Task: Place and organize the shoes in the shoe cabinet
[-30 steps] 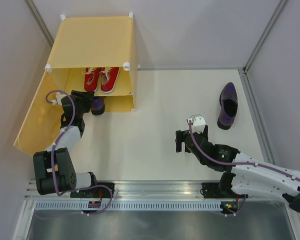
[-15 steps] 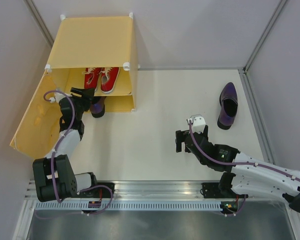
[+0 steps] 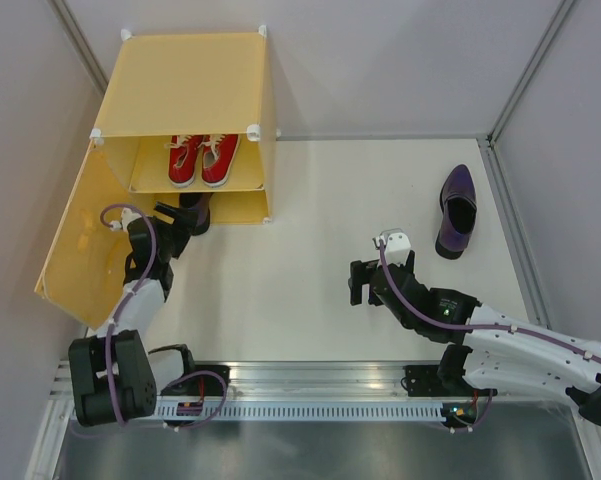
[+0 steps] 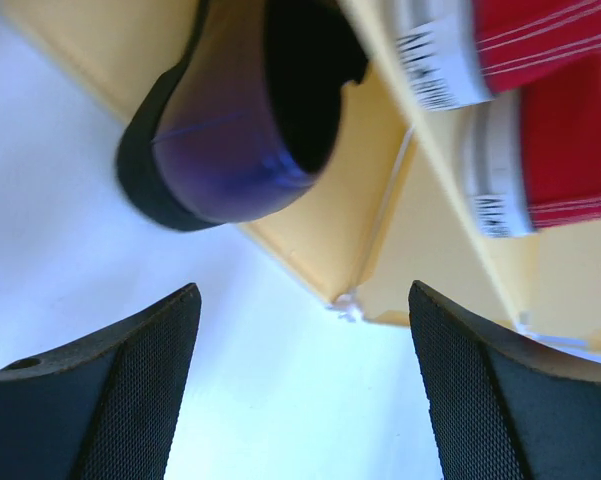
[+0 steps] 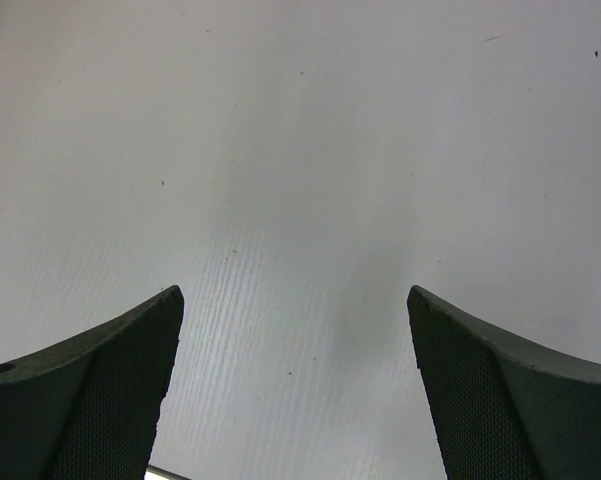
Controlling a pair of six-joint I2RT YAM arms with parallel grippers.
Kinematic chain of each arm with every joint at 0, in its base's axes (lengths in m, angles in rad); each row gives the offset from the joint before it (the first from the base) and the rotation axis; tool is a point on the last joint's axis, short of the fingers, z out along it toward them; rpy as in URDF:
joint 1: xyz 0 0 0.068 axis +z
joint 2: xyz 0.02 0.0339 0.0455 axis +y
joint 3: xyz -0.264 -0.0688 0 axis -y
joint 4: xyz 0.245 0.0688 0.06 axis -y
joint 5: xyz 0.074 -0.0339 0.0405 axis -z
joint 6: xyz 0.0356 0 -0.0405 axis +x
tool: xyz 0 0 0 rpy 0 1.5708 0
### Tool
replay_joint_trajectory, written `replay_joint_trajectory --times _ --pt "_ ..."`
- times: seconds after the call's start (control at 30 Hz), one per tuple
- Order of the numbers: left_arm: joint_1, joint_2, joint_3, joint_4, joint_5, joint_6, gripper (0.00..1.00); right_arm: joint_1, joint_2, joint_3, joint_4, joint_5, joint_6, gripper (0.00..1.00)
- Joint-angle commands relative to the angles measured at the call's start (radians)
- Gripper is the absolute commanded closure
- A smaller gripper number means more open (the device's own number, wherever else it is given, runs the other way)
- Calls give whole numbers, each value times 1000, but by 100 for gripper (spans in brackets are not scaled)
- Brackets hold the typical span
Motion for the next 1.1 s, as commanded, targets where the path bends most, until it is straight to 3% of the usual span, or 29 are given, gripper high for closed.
replay_joint_trajectory --times 0.0,0.3,1.07 --pt "0 81 -4 12 9 -52 13 -2 -13 0 22 4 14 4" --pt "-4 326 33 147 42 -84 21 -3 -20 -7 16 13 18 4" --pt "-9 543 226 241 32 -92 26 -3 -10 5 -3 33 8 4"
